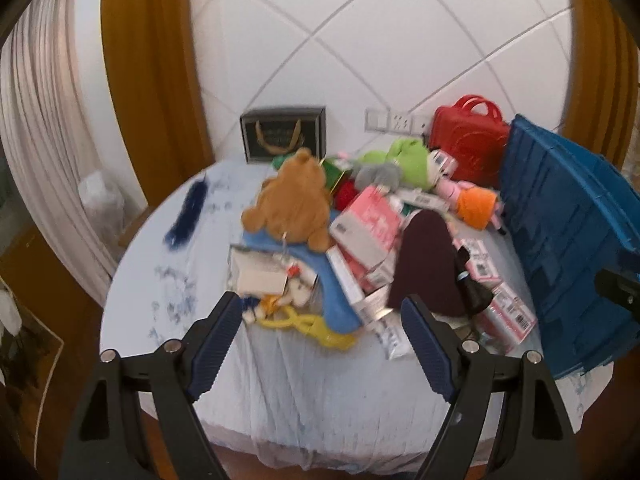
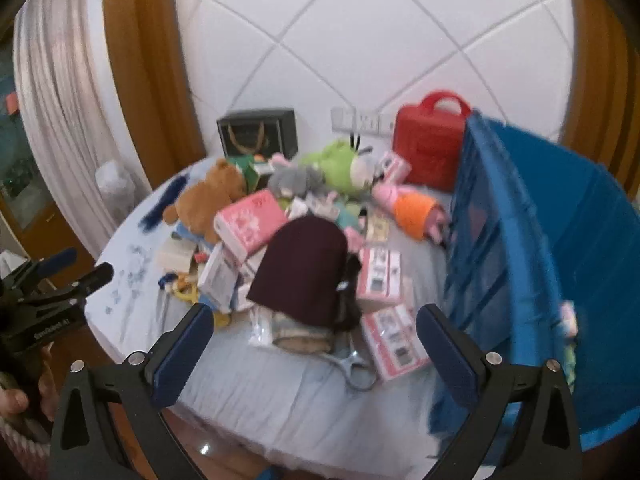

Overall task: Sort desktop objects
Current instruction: 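Move both grippers back over the pile on the table, then grasp the white barcode box with the left gripper while the right grasps the maroon hat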

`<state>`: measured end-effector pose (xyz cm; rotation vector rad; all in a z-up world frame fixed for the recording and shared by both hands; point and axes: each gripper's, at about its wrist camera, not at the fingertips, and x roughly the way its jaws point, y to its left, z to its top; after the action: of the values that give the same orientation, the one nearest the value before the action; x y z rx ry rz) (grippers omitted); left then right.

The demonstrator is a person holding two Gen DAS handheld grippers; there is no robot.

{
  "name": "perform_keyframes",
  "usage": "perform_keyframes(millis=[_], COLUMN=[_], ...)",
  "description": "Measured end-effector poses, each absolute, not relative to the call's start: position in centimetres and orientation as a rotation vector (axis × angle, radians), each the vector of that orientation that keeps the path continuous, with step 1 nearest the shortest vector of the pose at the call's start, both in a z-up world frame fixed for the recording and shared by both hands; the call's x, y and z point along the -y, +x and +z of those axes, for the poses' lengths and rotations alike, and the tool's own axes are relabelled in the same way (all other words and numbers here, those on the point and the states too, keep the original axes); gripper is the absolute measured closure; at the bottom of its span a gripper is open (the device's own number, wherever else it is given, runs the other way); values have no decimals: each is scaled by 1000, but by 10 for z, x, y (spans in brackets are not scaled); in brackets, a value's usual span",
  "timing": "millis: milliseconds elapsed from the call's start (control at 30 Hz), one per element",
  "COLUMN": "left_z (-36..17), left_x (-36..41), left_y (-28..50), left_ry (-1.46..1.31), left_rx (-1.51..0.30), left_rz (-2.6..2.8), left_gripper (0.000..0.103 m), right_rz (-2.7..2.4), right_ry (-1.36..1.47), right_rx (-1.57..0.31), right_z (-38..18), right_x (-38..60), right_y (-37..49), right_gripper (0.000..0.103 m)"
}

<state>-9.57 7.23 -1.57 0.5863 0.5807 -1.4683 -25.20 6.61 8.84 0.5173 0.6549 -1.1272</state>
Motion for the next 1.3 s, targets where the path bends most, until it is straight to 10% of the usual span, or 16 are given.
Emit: perform_keyframes(millis=[533, 1067, 1300], left_z=[-116, -132, -184], left_x=[-9, 83, 106], left_y=[-85, -115, -132], left_ry=[687, 778, 941], left_rx=[-805, -864, -943], left_rz=[-1367, -1472, -1495], left_gripper=[21, 21, 58], right_rz=[-1089, -1097, -1110], right_ry=[715, 723, 793], right_rx=[-858, -825, -768], right_z=[-56, -52, -66], right_x=[0, 54, 75], right_y=[-256, -233, -214], right_gripper=[0, 0, 0])
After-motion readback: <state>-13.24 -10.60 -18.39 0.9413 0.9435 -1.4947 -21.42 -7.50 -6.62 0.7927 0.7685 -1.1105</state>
